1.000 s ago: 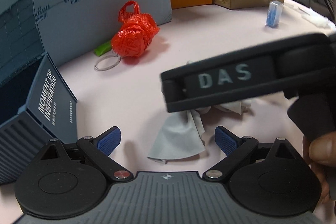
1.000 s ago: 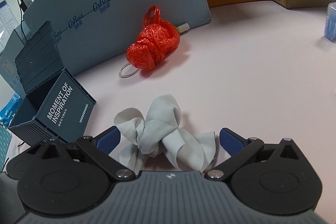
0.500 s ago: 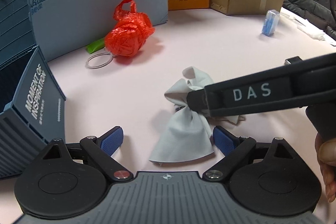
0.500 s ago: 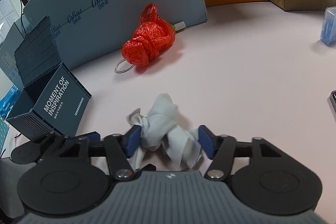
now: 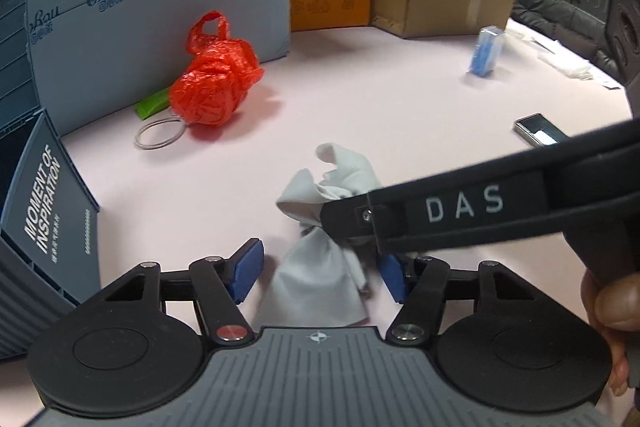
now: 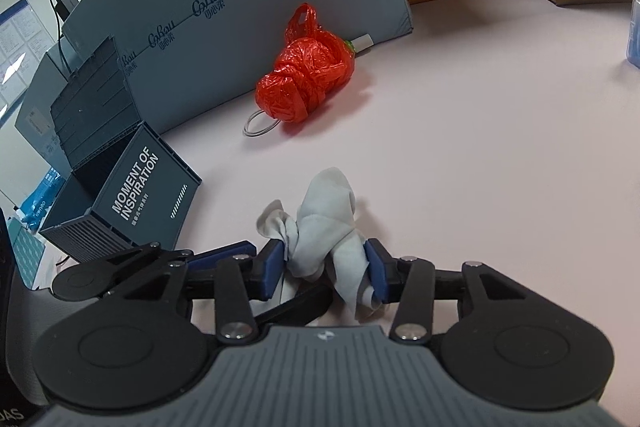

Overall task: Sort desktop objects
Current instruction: 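Close the right tool on the grey cloth and lift it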

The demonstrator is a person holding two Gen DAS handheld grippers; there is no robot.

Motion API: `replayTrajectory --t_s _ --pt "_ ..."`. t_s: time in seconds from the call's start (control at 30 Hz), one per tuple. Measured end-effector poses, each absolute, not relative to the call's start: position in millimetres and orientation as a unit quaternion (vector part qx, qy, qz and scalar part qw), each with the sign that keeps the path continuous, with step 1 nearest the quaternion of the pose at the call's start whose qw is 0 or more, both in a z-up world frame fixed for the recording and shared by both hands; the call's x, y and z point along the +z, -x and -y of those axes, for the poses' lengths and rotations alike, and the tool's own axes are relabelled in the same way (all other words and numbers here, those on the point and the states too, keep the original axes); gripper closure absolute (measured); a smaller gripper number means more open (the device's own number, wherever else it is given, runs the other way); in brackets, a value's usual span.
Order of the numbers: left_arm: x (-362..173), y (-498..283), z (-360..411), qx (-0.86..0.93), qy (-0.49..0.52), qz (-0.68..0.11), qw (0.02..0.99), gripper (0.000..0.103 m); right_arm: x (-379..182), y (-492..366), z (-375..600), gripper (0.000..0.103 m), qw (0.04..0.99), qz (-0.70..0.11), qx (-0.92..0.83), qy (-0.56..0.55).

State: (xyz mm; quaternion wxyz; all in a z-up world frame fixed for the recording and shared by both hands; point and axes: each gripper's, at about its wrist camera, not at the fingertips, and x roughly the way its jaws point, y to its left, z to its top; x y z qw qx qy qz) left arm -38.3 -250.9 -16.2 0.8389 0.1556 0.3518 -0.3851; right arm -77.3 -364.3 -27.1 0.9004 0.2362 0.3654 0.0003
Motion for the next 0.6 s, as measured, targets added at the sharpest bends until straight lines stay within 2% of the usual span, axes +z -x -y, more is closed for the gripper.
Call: replayTrajectory --t_s 0.07,0.2,0.27,0.3,0.33,0.37,0.43,0.6 --pt "-17.2 38.9 252.3 -0.387 -0.16 -0.352 0.837 0.053 -26.2 81.0 366.9 0.055 0.901 -0.36 -0.002 -0.241" --pt "-18.4 37.3 254.1 -0.386 -0.162 -0.352 0.837 0.055 -26.2 84.0 371.7 0.055 0.899 -0.354 -0.003 -0.256" --pt "-18.2 36.2 255.1 -0.385 -0.163 -0.351 0.838 0.06 -28.3 82.9 372.9 0.055 0.895 -0.357 0.0 -0.266" --pt "-17.7 35.2 255.8 -0.387 -0.162 -0.35 0.837 0.07 -29.5 81.8 373.1 0.055 0.893 -0.36 0.002 -0.27" --pt "-16.9 34.2 256.8 -0.391 -0.159 -0.351 0.836 0.087 -30.2 80.7 372.6 0.058 0.891 -0.362 0.002 -0.272" --pt "-16.1 33.4 258.0 -0.396 -0.157 -0.354 0.833 0.091 -30.5 79.9 372.0 0.07 0.891 -0.363 0.001 -0.273" --pt "-15.7 33.5 260.1 -0.398 -0.157 -0.357 0.83 0.095 -29.0 79.1 370.1 0.083 0.892 -0.363 0.007 -0.27" --pt "-15.0 33.7 258.5 -0.401 -0.152 -0.362 0.828 0.096 -26.9 78.3 367.3 0.083 0.893 -0.363 0.017 -0.264"
